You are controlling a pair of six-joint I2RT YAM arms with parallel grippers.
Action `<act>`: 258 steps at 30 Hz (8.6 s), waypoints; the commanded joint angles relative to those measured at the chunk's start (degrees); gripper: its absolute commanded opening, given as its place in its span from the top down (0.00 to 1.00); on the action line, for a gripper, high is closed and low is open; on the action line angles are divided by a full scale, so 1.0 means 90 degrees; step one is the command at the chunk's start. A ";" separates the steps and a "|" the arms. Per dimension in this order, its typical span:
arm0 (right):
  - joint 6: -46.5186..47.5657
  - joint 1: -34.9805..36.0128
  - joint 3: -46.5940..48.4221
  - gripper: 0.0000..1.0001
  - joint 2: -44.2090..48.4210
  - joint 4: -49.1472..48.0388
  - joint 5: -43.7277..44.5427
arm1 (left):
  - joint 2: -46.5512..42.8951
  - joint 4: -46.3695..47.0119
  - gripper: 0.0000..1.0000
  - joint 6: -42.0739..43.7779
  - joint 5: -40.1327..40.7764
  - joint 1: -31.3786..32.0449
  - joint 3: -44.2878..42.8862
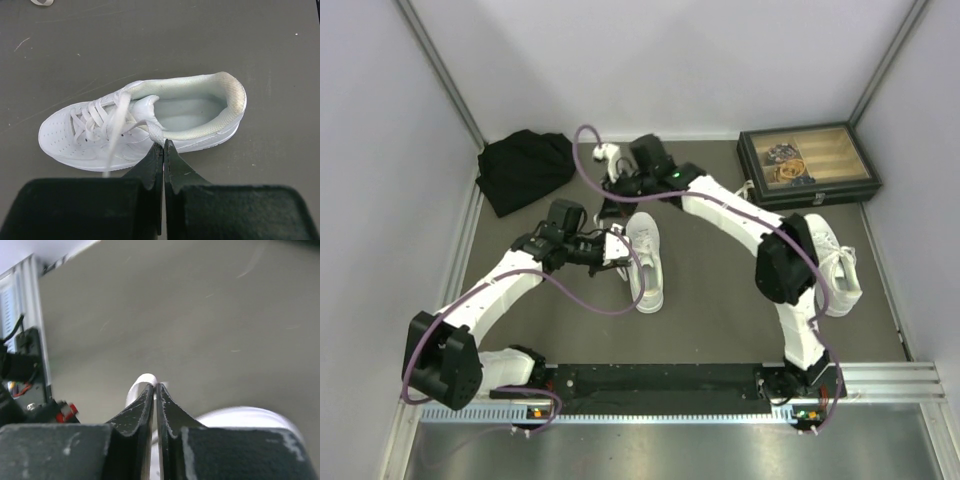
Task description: Tie the shoes
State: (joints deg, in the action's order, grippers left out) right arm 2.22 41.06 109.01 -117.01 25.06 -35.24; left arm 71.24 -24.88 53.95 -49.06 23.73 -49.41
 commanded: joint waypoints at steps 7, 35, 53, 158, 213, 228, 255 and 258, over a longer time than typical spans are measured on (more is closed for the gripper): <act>0.0388 -0.0039 0.0368 0.41 0.0334 0.0924 -0.0263 | -0.0143 0.0508 1.00 -0.0330 -0.0194 0.0010 0.0129; 0.0076 -0.0509 -0.1556 0.44 0.1166 0.1747 -0.1816 | 0.0863 0.1602 1.00 -0.1072 -0.0174 -0.0273 -0.0213; -0.0178 -0.0382 -0.1214 0.60 0.0755 0.1601 -0.1533 | 0.0942 0.1857 1.00 -0.1337 -0.0506 -0.0263 -0.0340; 0.0457 -0.0197 -0.1077 1.00 0.0824 0.1279 -0.1719 | -0.1900 0.2227 0.48 -0.5867 0.0930 -0.1122 0.0928; 0.0330 -0.0451 -0.1536 1.00 0.1195 0.1025 -0.1816 | -0.0356 0.3606 1.00 -0.5448 -0.1200 -0.0830 0.0587; 0.0115 -0.0139 -0.1429 1.00 0.0843 0.0751 -0.1709 | -0.1332 0.3331 1.00 -0.5945 -0.0264 -0.1073 0.1144; 0.1081 0.0419 -0.0462 0.54 0.0919 0.1834 -0.0772 | -0.2037 0.2979 0.48 -0.6815 0.1096 -0.1601 0.1691; 0.1295 0.0380 -0.0675 0.53 0.1397 0.2098 -0.0762 | -0.1978 0.3068 0.48 -0.6767 0.1047 -0.1601 0.1681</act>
State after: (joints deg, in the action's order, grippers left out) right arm 9.69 44.29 101.41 -113.51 40.49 -41.93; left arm 53.15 -0.10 -6.42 -38.13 9.63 -34.63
